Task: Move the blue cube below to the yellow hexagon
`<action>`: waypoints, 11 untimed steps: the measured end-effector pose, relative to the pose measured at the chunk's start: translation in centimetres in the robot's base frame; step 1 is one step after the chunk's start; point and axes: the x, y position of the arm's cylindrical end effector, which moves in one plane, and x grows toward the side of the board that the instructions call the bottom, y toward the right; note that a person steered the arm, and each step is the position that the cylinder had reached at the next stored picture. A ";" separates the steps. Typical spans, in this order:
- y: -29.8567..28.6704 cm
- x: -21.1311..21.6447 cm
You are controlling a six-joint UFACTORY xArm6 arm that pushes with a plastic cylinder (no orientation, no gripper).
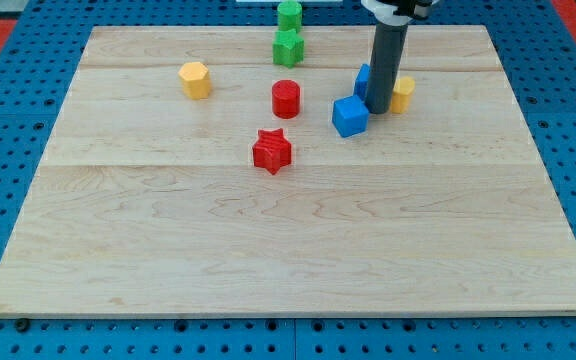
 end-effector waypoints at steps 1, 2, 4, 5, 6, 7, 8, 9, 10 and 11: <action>-1.3 2.0; -3.3 3.7; -5.6 -0.2; -7.6 0.9; -7.9 2.8; -8.5 2.8; -10.0 2.7; -12.8 1.9; -13.2 1.9; -14.6 2.4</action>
